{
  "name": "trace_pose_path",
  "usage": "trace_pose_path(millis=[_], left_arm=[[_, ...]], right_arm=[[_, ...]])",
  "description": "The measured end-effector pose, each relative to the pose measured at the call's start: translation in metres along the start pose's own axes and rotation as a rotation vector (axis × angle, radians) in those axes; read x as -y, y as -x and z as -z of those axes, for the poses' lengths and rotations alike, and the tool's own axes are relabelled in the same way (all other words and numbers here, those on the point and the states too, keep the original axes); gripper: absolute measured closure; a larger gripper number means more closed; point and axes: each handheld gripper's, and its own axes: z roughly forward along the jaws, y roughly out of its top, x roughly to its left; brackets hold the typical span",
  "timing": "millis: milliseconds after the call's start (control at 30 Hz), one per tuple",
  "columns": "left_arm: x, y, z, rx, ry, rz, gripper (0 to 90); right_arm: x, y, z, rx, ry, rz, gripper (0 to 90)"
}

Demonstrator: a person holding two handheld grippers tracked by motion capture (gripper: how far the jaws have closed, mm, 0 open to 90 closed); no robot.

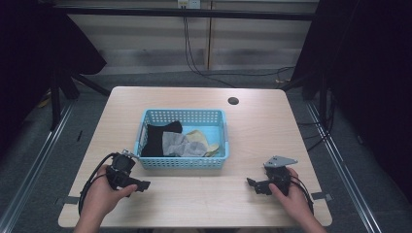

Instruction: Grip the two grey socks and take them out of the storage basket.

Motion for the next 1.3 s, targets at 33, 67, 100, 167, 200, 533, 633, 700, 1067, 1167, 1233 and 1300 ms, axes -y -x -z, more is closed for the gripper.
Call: trace_pose_path(millis=[33,67,100,167,200,533,633,700,1067,1167,1233,1300], left_arm=[[-0.003,0.001,0.002,-0.004,-0.011,-0.003,16.8],[-0.005,0.0,0.004,-0.01,-0.018,-0.019,16.8],[-0.005,0.0,0.004,-0.01,-0.018,-0.019,16.8],[-0.012,0.001,0.012,0.003,-0.041,-0.015,16.8],[-0.012,0.001,0.012,0.003,-0.041,-0.015,16.8],[-0.041,0.004,0.035,0.046,-0.107,-0.045,17.1],[-0.052,0.005,0.04,0.041,-0.106,-0.055,17.2],[-0.054,0.005,0.041,0.041,-0.102,-0.046,17.2],[-0.097,0.003,0.048,0.017,-0.074,-0.033,18.5],[-0.107,0.003,0.044,0.008,-0.079,-0.026,19.0],[-0.111,0.002,0.039,0.018,-0.081,-0.022,19.2],[-0.116,0.002,0.034,0.015,-0.082,-0.015,19.4]], right_arm=[[0.0,0.0,0.0,0.0,0.0,0.0,9.8],[0.0,0.0,0.0,0.0,0.0,-0.001,9.8],[0.0,0.0,0.0,0.0,0.0,0.0,9.8],[0.0,-0.001,0.0,0.0,-0.003,-0.005,9.9],[0.0,-0.001,0.0,0.0,-0.003,-0.005,9.9],[0.0,0.0,0.0,-0.005,0.003,0.01,9.8],[0.0,0.0,0.0,-0.005,0.002,0.009,9.8],[0.0,0.0,0.0,-0.004,0.002,0.01,9.8],[0.0,0.0,0.0,-0.003,0.006,0.012,9.8],[0.0,0.0,0.0,-0.004,0.005,0.01,9.8],[0.0,0.0,0.0,-0.005,0.006,0.01,9.9],[0.0,0.0,0.0,-0.005,0.005,0.01,9.8]])
